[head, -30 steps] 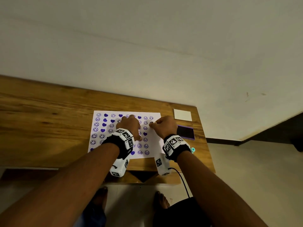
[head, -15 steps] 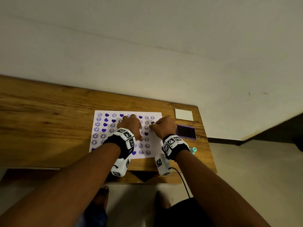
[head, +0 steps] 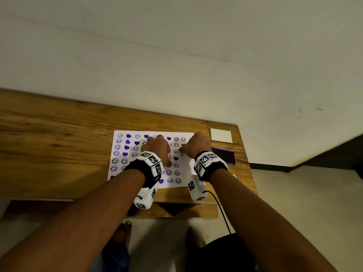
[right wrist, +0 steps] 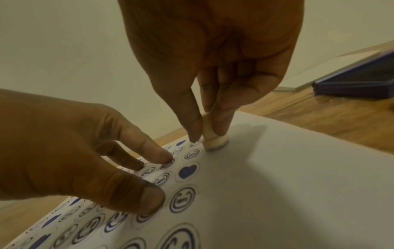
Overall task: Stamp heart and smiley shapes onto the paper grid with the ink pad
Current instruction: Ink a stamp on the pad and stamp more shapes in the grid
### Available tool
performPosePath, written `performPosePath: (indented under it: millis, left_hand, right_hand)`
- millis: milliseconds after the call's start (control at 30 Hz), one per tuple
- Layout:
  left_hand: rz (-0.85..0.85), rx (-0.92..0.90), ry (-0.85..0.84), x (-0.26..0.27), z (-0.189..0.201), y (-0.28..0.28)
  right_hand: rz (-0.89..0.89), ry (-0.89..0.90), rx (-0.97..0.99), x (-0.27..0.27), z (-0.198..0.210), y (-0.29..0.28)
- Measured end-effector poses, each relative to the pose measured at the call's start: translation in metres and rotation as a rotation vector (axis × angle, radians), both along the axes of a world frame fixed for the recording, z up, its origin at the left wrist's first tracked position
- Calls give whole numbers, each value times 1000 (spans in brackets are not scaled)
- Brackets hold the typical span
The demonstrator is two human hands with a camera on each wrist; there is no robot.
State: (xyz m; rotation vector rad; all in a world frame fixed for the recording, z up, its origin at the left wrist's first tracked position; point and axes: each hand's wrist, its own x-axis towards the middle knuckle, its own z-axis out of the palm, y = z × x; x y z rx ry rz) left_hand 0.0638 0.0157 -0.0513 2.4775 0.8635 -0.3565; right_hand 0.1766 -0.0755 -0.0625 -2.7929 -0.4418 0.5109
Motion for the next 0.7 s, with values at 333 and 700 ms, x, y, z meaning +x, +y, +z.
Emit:
performPosePath:
  millis: [333,700]
  left_hand:
    - [11,17,3,-1,0,-3]
    - [19,20,-9,1,-5,-4]
  right_hand:
    - [13,1,-41,-1,6,1]
    - [20,-6,-15,-4,7,-2]
